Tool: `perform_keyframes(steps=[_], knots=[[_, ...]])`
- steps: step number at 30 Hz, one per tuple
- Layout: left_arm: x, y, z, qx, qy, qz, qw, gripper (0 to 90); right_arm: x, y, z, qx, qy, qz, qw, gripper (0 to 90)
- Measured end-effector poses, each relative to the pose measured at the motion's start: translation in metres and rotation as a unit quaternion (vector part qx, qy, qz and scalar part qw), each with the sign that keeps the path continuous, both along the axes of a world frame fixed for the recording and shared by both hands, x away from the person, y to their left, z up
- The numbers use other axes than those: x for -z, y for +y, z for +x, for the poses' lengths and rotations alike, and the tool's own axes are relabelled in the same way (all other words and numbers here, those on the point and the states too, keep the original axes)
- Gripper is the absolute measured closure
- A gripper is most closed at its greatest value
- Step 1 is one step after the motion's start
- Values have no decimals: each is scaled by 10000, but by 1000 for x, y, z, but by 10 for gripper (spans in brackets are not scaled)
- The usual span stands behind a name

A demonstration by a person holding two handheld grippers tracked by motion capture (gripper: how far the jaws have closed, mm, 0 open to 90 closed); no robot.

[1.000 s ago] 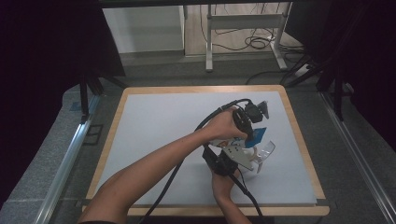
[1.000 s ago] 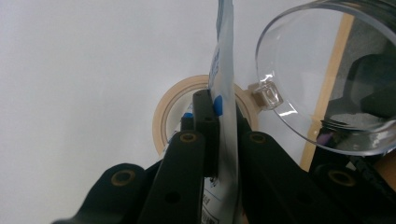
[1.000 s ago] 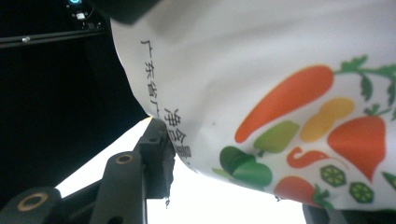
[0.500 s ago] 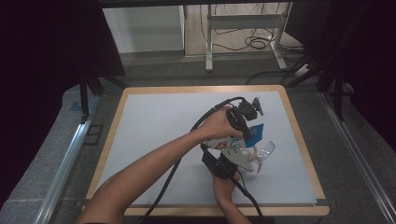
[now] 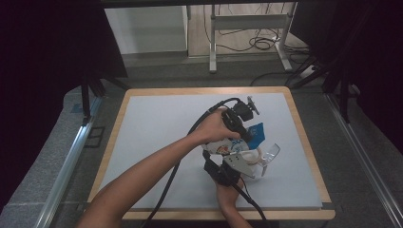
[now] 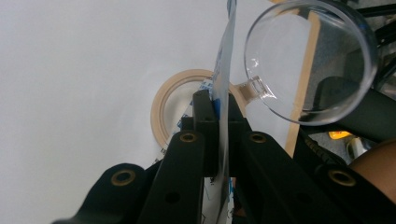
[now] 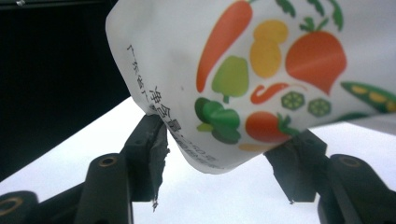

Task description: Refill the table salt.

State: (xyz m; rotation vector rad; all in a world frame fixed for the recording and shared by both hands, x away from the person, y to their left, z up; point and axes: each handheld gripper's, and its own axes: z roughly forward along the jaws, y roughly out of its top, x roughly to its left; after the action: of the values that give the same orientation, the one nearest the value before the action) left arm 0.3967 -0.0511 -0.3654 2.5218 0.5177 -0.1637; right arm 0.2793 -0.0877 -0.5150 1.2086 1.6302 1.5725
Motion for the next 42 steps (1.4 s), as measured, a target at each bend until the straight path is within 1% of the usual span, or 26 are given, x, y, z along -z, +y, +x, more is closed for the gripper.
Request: perform_keyframes(steps=[1,2,4,5,6,7,11,13,15,17,18,22,23,24,25,27,29,31,33,34,35,38,42], knots=[[0,2,-1,-42,26,-68,10000,900,0,1,-1,15,34,1,10000,397],[-1,5,-1,-17,35,-81,10000,900,1,1,-2,24,15,-23,10000,391],[0,11,-1,-56,56,-231,9997,900,2,2,-3,-2,60,-30,10000,376],[-1,14,-1,-44,68,-263,9996,900,2,2,-3,-9,69,-58,10000,369],[-1,17,-1,-53,87,-340,9994,900,2,2,-4,-17,95,-90,9999,367],[-1,20,-1,-65,97,-399,9991,900,2,1,-4,-35,69,-150,9999,363],[-2,28,1,-129,111,-561,9983,900,3,0,-5,-115,159,-206,9996,347],[-3,33,1,-143,111,-661,9976,900,4,-2,-6,-141,205,-223,9994,344],[-4,37,1,-180,108,-753,9969,900,5,-5,-7,-165,196,-286,9993,341],[-4,42,1,-211,91,-859,9960,900,5,-7,-9,-201,270,-288,9990,329],[-4,44,1,-233,90,-909,9955,900,5,-8,-9,-221,276,-337,9988,324],[-3,54,1,-310,73,-1054,9939,900,6,-12,-13,-299,334,-367,9983,313],[-2,56,1,-336,92,-1121,9931,899,6,-14,-14,-349,382,-349,9980,312],[-2,58,1,-349,113,-1175,9924,900,7,-15,-14,-347,374,-359,9981,312],[-2,61,1,-359,103,-1204,9920,900,7,-15,-14,-363,401,-380,9978,312],[-1,65,1,-416,115,-1308,9905,900,8,-17,-15,-397,449,-385,9975,310],[1,69,2,-441,144,-1411,9889,900,9,-19,-15,-412,415,-454,9973,309],[2,73,2,-489,147,-1477,9877,900,8,-20,-17,-448,457,-475,9968,308],[3,76,2,-526,169,-1603,9855,900,9,-22,-18,-457,441,-504,9967,308],[3,77,2,-553,175,-1631,9849,900,9,-22,-18,-457,441,-516,9966,307],[3,79,2,-562,160,-1632,9849,900,10,-23,-18,-473,453,-514,9965,307],[3,87,3,-646,125,-1723,9828,899,10,-27,-19,-519,480,-561,9959,305],[1,100,5,-754,48,-1900,9789,900,11,-29,-23,-628,491,-661,9946,295]])
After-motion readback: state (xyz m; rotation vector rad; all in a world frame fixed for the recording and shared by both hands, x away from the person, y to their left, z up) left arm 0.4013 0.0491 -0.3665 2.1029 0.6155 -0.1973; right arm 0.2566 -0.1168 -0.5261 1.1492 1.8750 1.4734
